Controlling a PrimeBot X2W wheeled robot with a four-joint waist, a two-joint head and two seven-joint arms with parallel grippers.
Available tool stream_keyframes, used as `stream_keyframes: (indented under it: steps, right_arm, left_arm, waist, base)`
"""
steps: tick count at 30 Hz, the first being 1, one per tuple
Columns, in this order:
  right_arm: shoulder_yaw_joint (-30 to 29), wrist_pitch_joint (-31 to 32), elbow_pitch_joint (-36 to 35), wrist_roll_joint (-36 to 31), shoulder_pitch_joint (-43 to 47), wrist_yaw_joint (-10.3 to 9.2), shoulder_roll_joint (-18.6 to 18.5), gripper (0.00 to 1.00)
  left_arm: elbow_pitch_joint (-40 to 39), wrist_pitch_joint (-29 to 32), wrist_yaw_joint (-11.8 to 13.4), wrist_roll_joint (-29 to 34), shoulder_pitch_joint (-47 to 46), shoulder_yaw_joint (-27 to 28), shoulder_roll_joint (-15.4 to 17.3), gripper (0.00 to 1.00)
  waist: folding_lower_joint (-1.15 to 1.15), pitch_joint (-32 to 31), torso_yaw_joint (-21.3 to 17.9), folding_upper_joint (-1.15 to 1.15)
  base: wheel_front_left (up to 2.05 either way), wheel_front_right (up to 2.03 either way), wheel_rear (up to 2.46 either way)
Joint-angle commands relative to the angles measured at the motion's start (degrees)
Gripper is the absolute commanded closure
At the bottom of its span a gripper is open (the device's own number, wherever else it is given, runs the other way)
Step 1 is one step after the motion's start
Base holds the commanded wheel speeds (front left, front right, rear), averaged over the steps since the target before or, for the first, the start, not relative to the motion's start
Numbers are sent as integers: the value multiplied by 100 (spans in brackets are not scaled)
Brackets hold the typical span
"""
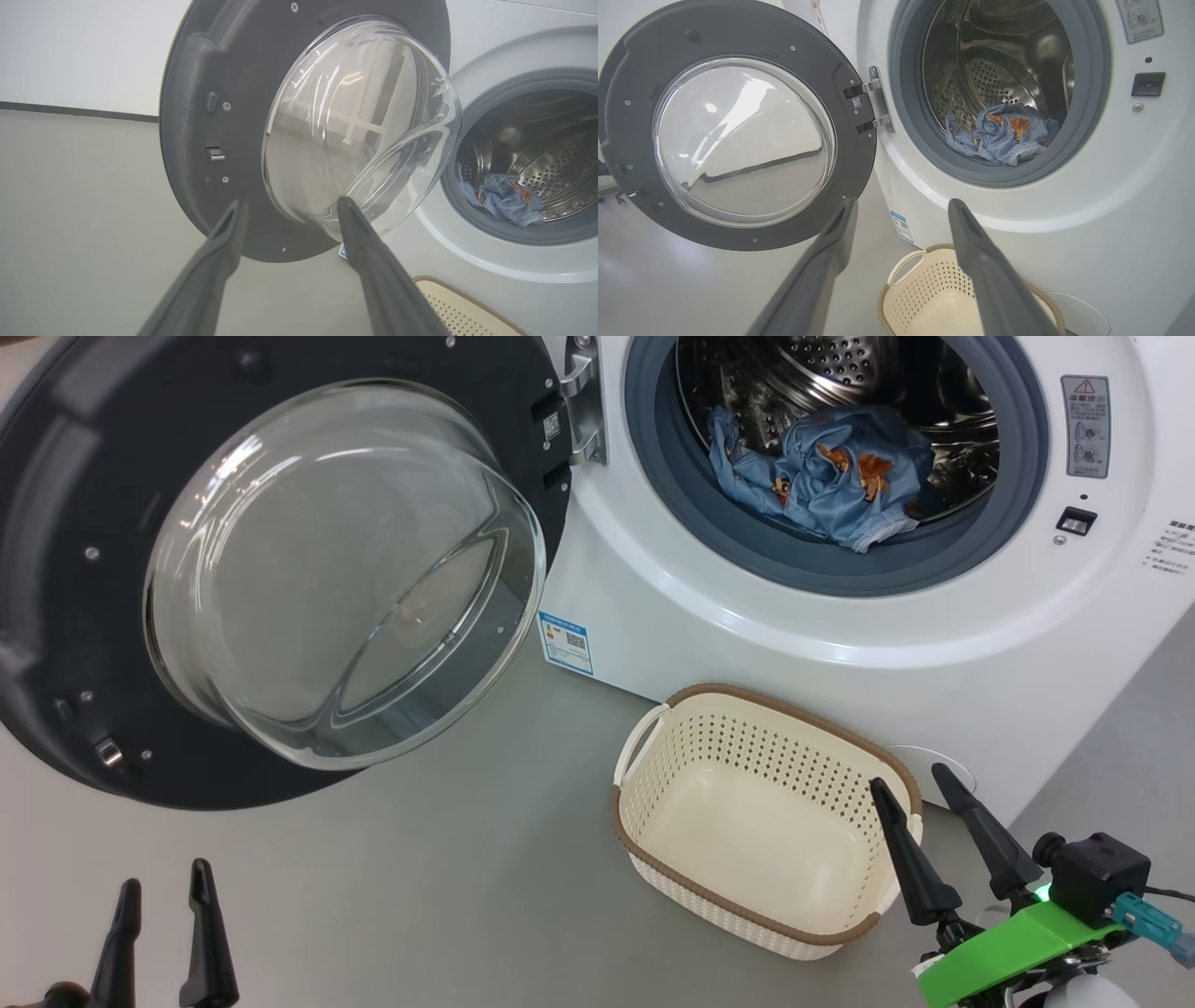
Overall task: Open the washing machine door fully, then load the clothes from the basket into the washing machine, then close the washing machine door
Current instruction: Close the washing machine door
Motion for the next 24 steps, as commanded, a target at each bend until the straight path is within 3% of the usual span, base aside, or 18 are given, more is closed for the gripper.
stream_keyframes:
  steps: [1, 2, 3, 4, 5, 14, 24]
  right_arm:
    - [124, -29, -109, 89, -147, 32, -89, 0]
    - [119, -29, -108, 90, -146, 32, -87, 0]
    - [111, -29, -110, 89, -141, 32, -87, 0]
    - [101, -29, -114, 88, -135, 32, -86, 0]
    - [92, -29, -118, 85, -125, 32, -85, 0]
    - [-15, -29, -165, 60, -16, 32, -51, 0]
    - [-47, -29, -211, 9, -44, 32, -84, 0]
  left_arm:
    - [-186, -36, 3, 32, -20, 196, 99, 25]
    - [-212, -36, 3, 15, -25, 182, 100, 55]
    - [-250, -36, 3, -21, -37, 173, 100, 74]
    - [-291, -36, 3, -93, -54, 177, 98, 91]
    - [-332, -36, 3, -191, -74, 184, 102, 100]
    - [-770, -36, 3, -1375, -587, 547, 747, 100]
    - [-379, 183, 3, -4194, -1662, 1142, 2012, 100]
  waist:
    - [0, -4, -3, 0]
    - [0, -6, -6, 0]
    - [0, -8, -9, 0]
    - [0, -9, -12, 0]
    - [0, -14, -15, 0]
    - [0, -32, -93, 0]
    - [0, 169, -312, 0]
  base:
    - [0, 0, 0]
    - [0, 0, 0]
    - [0, 0, 0]
    - [0, 0, 0]
    - [0, 0, 0]
    - [0, 0, 0]
    - [0, 0, 0]
